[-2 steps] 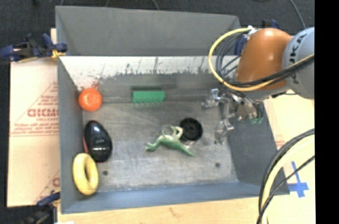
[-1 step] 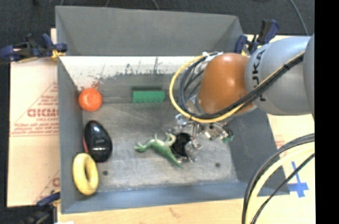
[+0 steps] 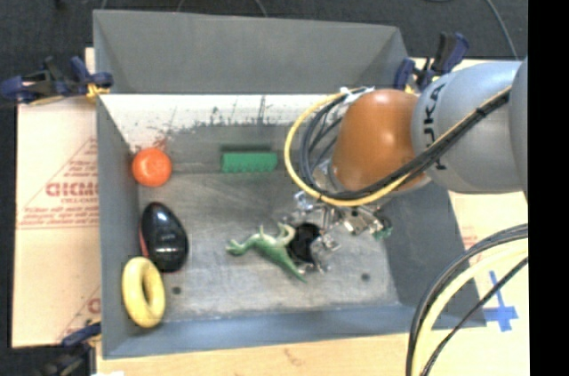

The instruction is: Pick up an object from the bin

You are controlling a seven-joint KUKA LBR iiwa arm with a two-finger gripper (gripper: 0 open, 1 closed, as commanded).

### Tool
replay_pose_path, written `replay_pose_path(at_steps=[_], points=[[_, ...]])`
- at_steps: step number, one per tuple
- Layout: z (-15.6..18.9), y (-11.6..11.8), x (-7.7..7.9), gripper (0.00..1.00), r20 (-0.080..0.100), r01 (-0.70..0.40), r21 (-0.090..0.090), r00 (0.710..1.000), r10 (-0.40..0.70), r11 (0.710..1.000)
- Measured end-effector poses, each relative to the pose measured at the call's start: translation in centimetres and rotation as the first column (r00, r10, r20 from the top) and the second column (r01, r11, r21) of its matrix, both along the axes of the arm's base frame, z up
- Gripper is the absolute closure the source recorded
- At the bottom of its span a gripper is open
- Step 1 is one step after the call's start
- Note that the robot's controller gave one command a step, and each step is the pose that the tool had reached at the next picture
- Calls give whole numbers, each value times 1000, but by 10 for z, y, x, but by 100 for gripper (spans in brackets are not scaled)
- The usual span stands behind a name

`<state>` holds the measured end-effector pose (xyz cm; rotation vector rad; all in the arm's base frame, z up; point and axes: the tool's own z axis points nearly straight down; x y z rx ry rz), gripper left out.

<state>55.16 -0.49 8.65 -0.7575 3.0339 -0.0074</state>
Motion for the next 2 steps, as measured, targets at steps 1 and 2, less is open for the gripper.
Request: replay_pose_path(at_steps=[1,2], points=[[120,-34,-33,100,-10,-183,0,983,183,983],[119,-34,-33,100,-13,-183,1,983,183,983]])
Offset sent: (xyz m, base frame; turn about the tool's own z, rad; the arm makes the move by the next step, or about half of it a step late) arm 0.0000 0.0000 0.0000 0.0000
